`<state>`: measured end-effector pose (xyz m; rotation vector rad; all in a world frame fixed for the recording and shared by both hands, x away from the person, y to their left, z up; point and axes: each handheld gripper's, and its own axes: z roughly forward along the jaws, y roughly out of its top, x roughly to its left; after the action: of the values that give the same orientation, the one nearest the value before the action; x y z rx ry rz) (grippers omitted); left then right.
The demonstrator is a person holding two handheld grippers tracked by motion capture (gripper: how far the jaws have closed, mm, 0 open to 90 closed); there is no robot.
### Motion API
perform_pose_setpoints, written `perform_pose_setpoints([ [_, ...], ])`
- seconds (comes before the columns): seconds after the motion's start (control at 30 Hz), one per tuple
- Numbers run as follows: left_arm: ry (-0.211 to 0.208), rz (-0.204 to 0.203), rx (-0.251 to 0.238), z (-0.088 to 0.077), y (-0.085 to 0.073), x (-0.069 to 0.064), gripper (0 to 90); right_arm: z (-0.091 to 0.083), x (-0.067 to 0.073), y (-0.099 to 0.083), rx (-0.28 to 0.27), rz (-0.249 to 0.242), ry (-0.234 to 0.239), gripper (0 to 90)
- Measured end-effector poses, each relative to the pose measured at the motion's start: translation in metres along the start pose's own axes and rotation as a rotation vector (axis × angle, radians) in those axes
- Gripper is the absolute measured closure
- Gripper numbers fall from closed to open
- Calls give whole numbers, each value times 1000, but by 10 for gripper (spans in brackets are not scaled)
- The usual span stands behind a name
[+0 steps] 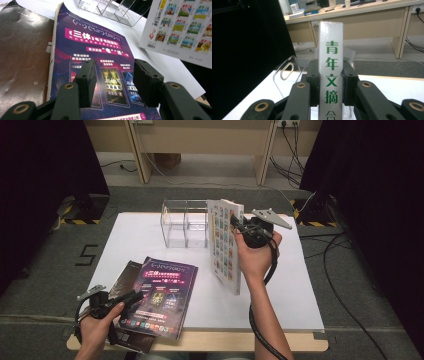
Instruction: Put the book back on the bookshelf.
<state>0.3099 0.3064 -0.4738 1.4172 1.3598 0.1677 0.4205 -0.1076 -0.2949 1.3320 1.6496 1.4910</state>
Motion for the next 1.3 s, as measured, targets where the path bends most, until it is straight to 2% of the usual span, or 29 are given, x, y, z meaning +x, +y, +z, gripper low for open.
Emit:
perform_pose_setpoints([
  [0.27,0,-4,-1,1,-1,0,520,18,-2,12,-3,44,-12,740],
  [0.6,-5,-9,4,2,-3,2,519,43,-8,34,-23,65,-37,740],
  [0.8,-7,-7,3,3,-3,1,518,59,-7,43,-34,49,-58,740],
  [1.07,-11,-10,1,3,-3,2,518,77,-7,50,-59,52,-94,740],
  [1.3,-11,-11,0,2,-3,3,518,90,-6,55,-75,56,-103,740],
])
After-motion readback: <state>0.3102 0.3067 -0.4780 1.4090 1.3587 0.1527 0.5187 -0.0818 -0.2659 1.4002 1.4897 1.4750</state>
